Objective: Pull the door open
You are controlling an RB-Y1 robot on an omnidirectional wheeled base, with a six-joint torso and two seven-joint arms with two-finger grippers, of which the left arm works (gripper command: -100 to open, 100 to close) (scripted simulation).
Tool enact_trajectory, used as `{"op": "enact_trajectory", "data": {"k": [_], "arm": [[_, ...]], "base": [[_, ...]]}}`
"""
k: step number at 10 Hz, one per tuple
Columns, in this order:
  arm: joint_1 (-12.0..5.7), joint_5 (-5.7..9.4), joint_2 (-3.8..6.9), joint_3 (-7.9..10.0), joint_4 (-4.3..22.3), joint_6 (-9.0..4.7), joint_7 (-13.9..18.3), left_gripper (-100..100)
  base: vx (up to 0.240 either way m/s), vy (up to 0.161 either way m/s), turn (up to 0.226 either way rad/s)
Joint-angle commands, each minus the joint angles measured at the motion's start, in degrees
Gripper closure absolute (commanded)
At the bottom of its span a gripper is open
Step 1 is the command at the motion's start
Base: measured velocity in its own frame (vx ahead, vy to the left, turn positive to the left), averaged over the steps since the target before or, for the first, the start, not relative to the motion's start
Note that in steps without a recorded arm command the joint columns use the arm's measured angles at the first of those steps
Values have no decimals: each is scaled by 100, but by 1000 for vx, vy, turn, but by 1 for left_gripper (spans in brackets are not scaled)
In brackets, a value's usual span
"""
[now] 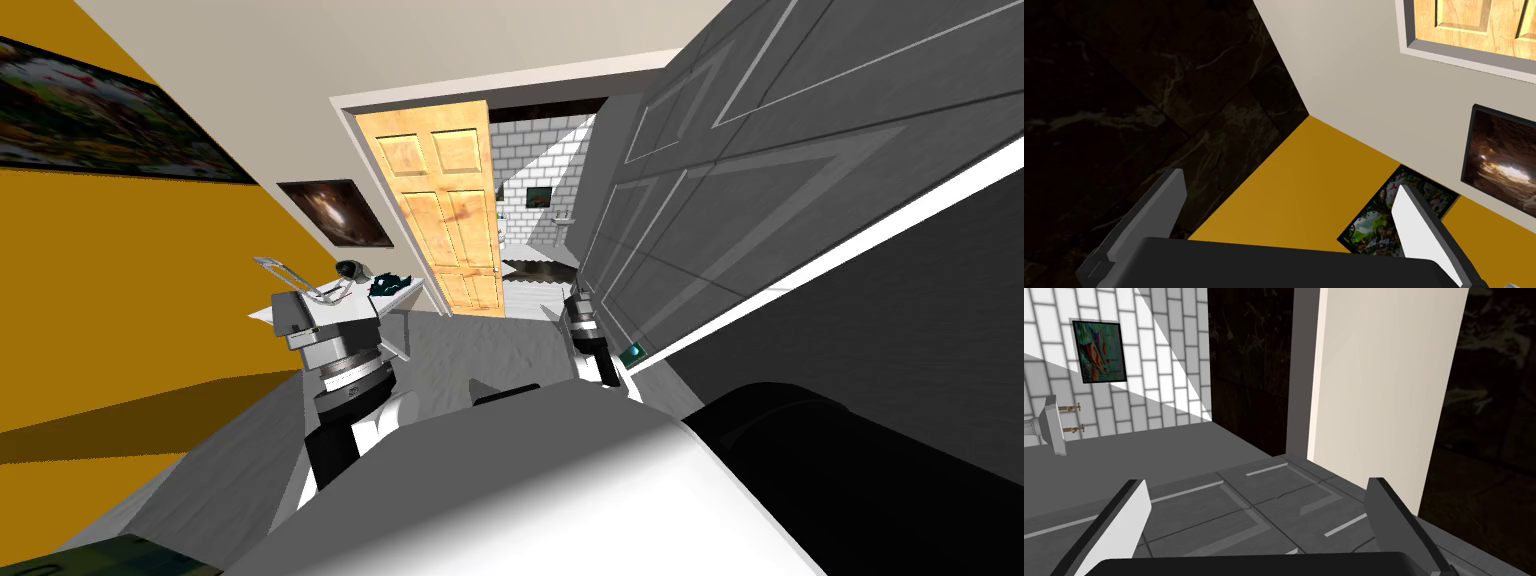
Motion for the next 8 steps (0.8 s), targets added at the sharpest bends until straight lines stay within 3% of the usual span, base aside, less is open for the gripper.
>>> {"op": "enact_trajectory", "data": {"k": [1, 8], "arm": [[-57, 1, 79, -9, 223, -42, 38, -100], [-233, 4, 281, -38, 908, -170, 156, -100]], "base": [[81, -15, -73], [111, -20, -47]]}}
